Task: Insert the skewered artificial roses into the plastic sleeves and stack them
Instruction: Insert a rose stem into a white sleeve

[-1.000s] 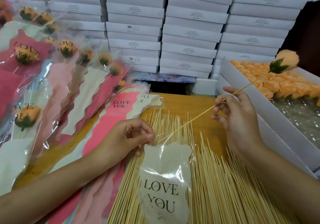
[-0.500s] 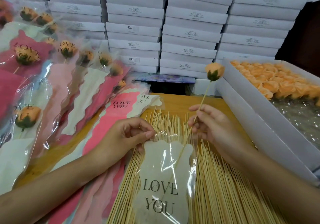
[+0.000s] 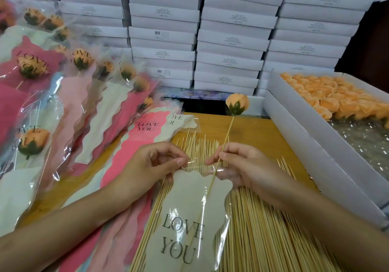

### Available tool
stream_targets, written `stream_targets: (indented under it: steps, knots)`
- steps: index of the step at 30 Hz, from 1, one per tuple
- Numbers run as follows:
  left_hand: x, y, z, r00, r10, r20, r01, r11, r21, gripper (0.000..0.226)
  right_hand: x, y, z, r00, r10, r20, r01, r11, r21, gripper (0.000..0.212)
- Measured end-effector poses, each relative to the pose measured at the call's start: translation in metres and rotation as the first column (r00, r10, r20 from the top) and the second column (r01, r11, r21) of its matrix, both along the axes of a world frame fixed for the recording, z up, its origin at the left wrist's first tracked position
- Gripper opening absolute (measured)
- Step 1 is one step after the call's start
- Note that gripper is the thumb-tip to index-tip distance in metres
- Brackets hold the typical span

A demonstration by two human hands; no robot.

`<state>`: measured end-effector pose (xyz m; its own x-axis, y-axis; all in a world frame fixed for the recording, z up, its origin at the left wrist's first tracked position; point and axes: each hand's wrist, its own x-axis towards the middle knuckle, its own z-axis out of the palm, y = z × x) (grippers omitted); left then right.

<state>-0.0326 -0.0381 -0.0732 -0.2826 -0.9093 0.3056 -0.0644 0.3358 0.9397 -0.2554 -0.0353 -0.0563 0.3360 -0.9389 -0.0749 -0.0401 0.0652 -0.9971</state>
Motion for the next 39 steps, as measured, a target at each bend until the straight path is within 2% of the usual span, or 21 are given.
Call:
stream_targets:
  steps: [5, 7, 9, 10, 13, 16, 18, 20, 22, 25, 29, 34, 37, 39]
  knots:
    - [0.002, 0.0, -0.001, 1.0, 0.025, 0.0, -0.025, 1.0, 0.016, 0.021, 0.001, 0.0, -0.001, 1.0, 0.018, 0.017, -0.018, 1.0, 0.007, 0.013]
    - [0.006, -0.003, -0.003, 0.997, 0.009, -0.074, -0.001, 0.994, 0.111, 0.027, 0.0, -0.001, -0.001, 0.999, -0.028, 0.043, 0.028, 1.0, -0.002, 0.013]
    - [0.009, -0.004, -0.002, 0.971, -0.067, -0.23, 0.129, 0.956, 0.265, 0.032, -0.002, -0.003, -0.001, 0.992, -0.106, 0.07, 0.108, 0.994, -0.021, 0.012]
    - [0.01, -0.005, -0.001, 0.956, -0.094, -0.277, 0.184, 0.93, 0.318, 0.027, -0.003, -0.004, -0.002, 0.984, -0.153, 0.088, 0.156, 0.987, -0.031, 0.012]
    - [0.01, -0.003, 0.001, 0.942, -0.123, -0.314, 0.247, 0.884, 0.396, 0.02, -0.008, -0.009, -0.002, 0.937, -0.297, 0.185, 0.31, 0.95, -0.044, 0.01]
    - [0.011, -0.001, 0.001, 0.962, -0.163, -0.219, 0.243, 0.877, 0.415, 0.024, -0.013, -0.014, -0.002, 0.871, -0.391, 0.298, 0.426, 0.903, -0.06, 0.009]
    - [0.014, -0.004, -0.002, 0.975, -0.155, -0.158, 0.21, 0.874, 0.438, 0.038, -0.016, -0.016, -0.002, 0.845, -0.429, 0.319, 0.476, 0.876, -0.085, 0.009]
    - [0.014, -0.003, -0.001, 0.949, -0.246, -0.196, 0.31, 0.838, 0.45, 0.047, -0.018, -0.018, -0.003, 0.835, -0.465, 0.294, 0.515, 0.849, -0.12, 0.01]
    - [0.012, -0.002, 0.001, 0.906, -0.371, -0.203, 0.423, 0.796, 0.433, 0.033, -0.02, -0.019, -0.004, 0.832, -0.488, 0.262, 0.536, 0.829, -0.158, 0.012]
    - [0.013, -0.002, 0.0, 0.87, -0.476, -0.127, 0.482, 0.769, 0.421, 0.027, -0.02, -0.019, -0.004, 0.844, -0.486, 0.227, 0.529, 0.824, -0.203, 0.016]
    - [0.014, -0.002, 0.0, 0.863, -0.502, -0.061, 0.483, 0.784, 0.391, 0.022, -0.019, -0.018, -0.005, 0.881, -0.439, 0.177, 0.472, 0.844, -0.256, 0.022]
    - [0.01, 0.0, 0.005, 0.839, -0.542, -0.042, 0.518, 0.774, 0.365, 0.042, -0.021, -0.02, -0.008, 0.911, -0.399, 0.105, 0.412, 0.865, -0.285, 0.025]
    - [0.011, -0.002, -0.001, 0.87, -0.493, -0.026, 0.474, 0.818, 0.325, 0.022, -0.021, -0.022, -0.011, 0.891, -0.449, 0.069, 0.446, 0.836, -0.32, 0.042]
    - [0.014, -0.003, -0.003, 0.875, -0.485, -0.008, 0.458, 0.822, 0.338, 0.026, -0.02, -0.023, -0.012, 0.865, -0.497, 0.072, 0.488, 0.8, -0.35, 0.06]
